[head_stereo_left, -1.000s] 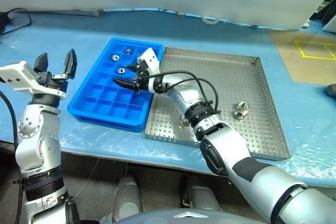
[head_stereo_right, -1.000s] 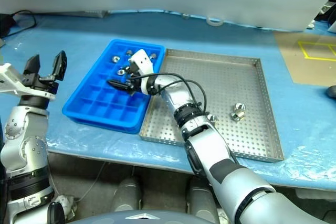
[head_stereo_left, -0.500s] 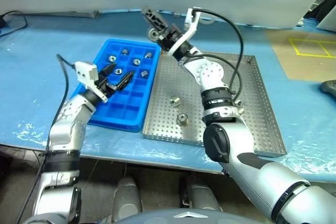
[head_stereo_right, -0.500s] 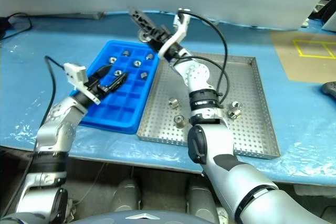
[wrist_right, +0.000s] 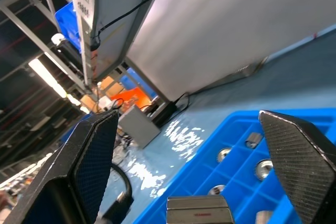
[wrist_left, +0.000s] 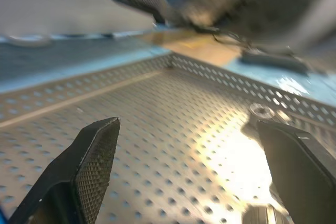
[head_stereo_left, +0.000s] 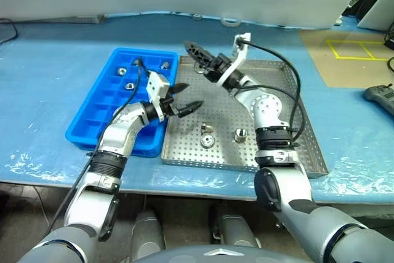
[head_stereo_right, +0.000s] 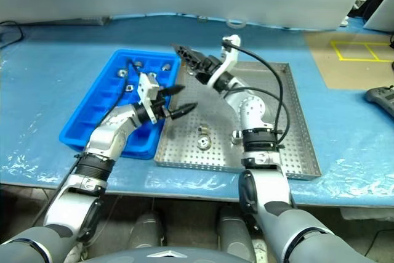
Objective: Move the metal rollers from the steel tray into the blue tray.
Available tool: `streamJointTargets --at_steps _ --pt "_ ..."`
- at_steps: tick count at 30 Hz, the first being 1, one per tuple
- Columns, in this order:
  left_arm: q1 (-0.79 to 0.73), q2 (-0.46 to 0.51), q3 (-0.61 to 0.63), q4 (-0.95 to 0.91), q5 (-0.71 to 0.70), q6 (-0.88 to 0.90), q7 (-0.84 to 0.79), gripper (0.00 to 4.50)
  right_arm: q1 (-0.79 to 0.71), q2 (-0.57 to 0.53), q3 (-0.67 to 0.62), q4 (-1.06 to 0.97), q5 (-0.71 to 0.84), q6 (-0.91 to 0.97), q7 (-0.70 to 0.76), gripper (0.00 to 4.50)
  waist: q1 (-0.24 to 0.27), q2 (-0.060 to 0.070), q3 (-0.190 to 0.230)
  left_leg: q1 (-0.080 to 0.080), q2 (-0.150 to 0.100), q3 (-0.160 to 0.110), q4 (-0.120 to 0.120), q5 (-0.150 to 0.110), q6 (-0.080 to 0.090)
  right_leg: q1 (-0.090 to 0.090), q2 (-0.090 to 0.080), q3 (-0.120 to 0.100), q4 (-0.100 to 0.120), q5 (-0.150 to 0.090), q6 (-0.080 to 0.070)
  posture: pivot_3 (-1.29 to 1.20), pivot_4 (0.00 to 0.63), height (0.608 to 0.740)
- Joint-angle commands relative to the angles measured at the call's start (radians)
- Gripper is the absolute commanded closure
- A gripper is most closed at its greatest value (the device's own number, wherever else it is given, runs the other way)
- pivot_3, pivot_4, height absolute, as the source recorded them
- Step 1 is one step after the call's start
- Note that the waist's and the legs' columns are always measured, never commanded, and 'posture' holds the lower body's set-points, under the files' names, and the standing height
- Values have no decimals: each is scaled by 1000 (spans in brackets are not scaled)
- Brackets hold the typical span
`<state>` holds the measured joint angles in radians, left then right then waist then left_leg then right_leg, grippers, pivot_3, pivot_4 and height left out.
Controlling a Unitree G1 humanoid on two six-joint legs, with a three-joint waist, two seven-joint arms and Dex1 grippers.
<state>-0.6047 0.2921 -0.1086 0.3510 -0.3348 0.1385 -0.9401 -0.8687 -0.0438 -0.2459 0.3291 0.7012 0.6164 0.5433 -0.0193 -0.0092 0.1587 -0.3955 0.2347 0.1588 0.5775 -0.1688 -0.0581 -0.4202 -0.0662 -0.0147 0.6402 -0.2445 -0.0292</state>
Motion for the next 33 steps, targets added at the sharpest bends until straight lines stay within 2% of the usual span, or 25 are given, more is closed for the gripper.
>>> streamJointTargets --at_steps 1,6,14,19,25,28,33 --pt "-47 33 -49 15 43 10 -85 0 -3 -57 -42 -48 11 -22 -6 40 0 0 0 1 0 1 0 0 0 0 0 1 0 0 0 -467 150 740" --pt "-101 36 -92 91 89 3 -157 0 19 -111 -74 -69 19 -30 -30 40 -3 0 0 5 -1 6 0 0 1 2 1 7 0 1 1 -518 150 740" --pt "-169 -47 -134 232 155 -57 -201 0 75 -118 -64 -143 11 -36 -72 40 -31 0 0 10 0 10 0 -1 3 2 7 18 -1 2 3 -567 150 740" --pt "-175 -40 -214 301 271 -72 -205 0 94 -117 -50 -161 -1 -43 -87 40 -52 0 0 11 1 11 0 -1 3 2 8 19 -1 1 1 -571 150 740" --pt "-179 -28 -222 299 298 -40 -229 0 96 -115 -39 -153 -10 -52 -88 40 -57 0 0 12 2 13 0 -1 3 3 8 20 -3 0 -2 -563 150 740" --pt "-170 -21 -212 291 295 -30 -240 627 94 -113 -28 -145 -20 -60 -85 0 -56 0 0 12 2 13 0 -1 2 3 8 20 -3 0 -2 -558 150 740" --pt "-153 -41 -158 250 238 4 -231 2314 93 -110 -16 -135 -32 -68 -82 0 -57 0 0 12 2 13 0 -1 2 3 8 20 -3 0 -2 -546 150 740"
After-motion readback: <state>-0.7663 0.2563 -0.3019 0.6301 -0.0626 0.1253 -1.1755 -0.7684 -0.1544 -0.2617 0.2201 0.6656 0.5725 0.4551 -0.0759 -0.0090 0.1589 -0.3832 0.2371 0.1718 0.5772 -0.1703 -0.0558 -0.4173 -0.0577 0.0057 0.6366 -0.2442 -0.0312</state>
